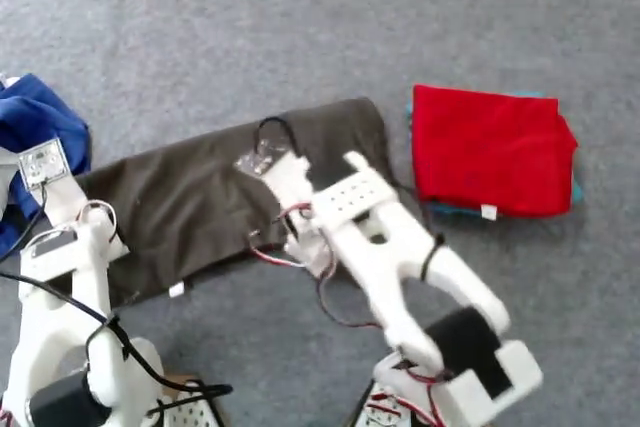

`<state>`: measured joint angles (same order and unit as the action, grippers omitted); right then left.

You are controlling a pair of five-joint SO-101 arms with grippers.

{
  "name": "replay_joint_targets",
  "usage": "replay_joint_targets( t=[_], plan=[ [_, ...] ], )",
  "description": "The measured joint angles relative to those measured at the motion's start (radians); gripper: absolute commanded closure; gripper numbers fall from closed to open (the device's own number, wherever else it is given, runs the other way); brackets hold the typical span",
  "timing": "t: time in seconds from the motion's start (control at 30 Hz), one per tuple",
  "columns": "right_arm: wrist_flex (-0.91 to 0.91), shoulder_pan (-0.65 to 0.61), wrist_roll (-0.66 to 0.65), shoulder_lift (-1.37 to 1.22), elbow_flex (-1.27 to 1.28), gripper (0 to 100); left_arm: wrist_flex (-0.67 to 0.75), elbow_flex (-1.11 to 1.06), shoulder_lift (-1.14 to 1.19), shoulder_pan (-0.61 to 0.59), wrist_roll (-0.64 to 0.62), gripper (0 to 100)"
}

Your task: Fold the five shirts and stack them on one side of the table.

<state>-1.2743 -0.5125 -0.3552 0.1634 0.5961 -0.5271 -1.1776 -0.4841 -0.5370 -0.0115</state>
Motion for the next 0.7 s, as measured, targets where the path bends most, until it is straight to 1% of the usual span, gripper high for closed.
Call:
replay_joint_targets(
  t=[0.1,0.17,0.4,0.5,0.7],
  plan=[
    [0.04,0.051,-0.017,0.0,-0.081,98.3,0.0,0.005,0.003,0.0,0.0,97],
    [0.051,0.057,-0.017,-0.057,-0.178,98.3,0.0,0.005,0.003,0.0,0.0,97],
    [0.052,0.06,0.043,-0.434,-0.453,98.5,0.0,0.005,0.003,0.0,0.0,97],
    [0.031,0.06,0.044,-0.549,-0.499,98.5,0.0,0.005,0.003,0.0,0.0,97],
    [-0.058,0.06,0.044,-0.546,-0.512,98.5,0.0,0.005,0.003,0.0,0.0,97]
  ],
)
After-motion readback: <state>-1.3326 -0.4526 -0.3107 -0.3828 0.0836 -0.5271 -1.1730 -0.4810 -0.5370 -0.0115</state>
